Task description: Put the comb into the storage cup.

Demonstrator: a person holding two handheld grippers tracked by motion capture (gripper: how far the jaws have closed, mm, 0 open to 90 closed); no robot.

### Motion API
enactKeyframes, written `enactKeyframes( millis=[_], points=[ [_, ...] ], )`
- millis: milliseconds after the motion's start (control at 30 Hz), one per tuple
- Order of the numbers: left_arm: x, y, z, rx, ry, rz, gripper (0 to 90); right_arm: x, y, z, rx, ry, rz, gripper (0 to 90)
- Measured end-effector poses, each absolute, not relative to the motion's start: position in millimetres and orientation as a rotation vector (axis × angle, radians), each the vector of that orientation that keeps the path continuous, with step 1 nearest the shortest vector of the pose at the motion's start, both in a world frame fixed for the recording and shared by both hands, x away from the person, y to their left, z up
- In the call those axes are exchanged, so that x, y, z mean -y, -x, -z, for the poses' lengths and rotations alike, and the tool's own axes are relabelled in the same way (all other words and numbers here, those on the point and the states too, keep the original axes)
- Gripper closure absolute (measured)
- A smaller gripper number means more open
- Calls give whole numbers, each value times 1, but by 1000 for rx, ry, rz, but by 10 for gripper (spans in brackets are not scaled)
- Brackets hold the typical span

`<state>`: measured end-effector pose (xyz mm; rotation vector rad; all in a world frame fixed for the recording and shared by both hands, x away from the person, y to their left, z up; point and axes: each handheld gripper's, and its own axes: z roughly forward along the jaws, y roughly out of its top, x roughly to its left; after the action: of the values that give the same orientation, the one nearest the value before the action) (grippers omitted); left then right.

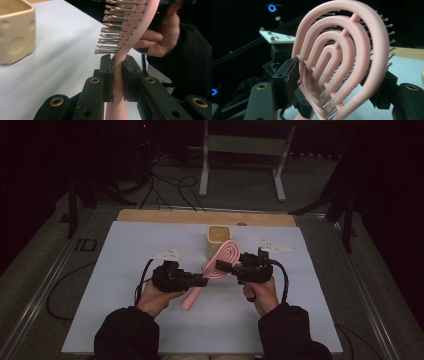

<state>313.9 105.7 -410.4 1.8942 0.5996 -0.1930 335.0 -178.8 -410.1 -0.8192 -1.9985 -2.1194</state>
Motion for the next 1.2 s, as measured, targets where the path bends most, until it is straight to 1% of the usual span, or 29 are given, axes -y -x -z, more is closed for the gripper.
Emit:
enactKeyframes(
  millis=[67,133,233,433,467,533,633,733,767,1200],
  points=[
    [-105,-313,410,-591,-1891,199,803,177,-335,411,2001,795,2105,332],
    [-104,-313,410,-588,-1893,201,804,174,-334,411,2001,775,2101,350],
    [-105,-315,412,-590,-1899,212,802,171,-333,410,2007,760,2099,399],
    [-104,-315,414,-582,-1918,236,799,169,-334,409,1999,751,2094,437],
    [-102,-315,414,-577,-1923,241,799,169,-333,409,2000,750,2096,452],
    [-102,-314,415,-566,-1925,244,789,167,-333,409,1987,747,2102,524],
    [-100,-314,415,-563,-1933,247,781,168,-334,409,1959,739,2091,567],
    [-99,-313,416,-558,-1943,247,771,167,-333,408,1962,721,2084,590],
    [-97,-313,416,-555,-1956,237,763,167,-332,408,1966,714,2089,626],
    [-95,-312,417,-570,-1955,214,752,164,-329,404,1988,727,2092,633]
  ],
)
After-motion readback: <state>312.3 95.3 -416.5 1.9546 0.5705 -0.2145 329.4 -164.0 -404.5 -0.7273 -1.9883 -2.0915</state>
